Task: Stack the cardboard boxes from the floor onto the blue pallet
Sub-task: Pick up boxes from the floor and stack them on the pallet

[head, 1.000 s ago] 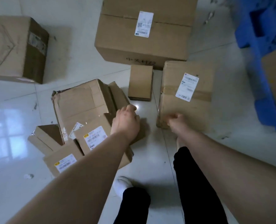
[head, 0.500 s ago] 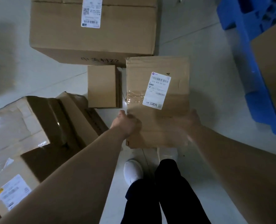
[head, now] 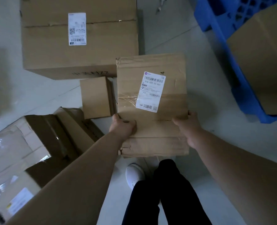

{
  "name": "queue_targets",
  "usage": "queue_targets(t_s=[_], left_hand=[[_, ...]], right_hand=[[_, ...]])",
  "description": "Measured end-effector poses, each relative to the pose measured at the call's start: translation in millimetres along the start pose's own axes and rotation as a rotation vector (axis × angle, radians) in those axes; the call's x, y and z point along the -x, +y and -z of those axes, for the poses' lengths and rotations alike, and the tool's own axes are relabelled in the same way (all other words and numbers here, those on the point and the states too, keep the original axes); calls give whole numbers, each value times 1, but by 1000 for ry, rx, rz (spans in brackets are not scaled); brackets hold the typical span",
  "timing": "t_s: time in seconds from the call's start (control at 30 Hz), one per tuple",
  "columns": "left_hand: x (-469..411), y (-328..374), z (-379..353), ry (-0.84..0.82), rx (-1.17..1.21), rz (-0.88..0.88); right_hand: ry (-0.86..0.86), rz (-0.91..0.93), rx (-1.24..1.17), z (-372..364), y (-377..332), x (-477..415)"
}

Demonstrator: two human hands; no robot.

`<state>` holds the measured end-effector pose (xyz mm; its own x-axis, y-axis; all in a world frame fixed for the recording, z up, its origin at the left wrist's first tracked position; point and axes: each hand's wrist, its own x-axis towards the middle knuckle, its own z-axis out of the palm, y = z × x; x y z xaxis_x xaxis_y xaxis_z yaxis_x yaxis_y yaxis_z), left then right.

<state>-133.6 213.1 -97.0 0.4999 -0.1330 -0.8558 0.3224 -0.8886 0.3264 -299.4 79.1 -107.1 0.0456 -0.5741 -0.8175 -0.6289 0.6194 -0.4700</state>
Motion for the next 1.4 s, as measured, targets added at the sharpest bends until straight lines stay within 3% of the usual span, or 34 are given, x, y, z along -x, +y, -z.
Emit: queue_targets(t_s=[0.53,0.77,1.0,1.4], left_hand=[[188,124,102,59,-21,-249],[236,180,110,-7,9,-330],[273,262,56,-35,-112,-395],[334,382,-124,-177,-214,-475]], right_hand=[[-44,140,-111,84,-128,179],[-33,134,-194,130,-172,221],[26,131,-251,212,-202,217],[211,75,-386,408,-216,170]])
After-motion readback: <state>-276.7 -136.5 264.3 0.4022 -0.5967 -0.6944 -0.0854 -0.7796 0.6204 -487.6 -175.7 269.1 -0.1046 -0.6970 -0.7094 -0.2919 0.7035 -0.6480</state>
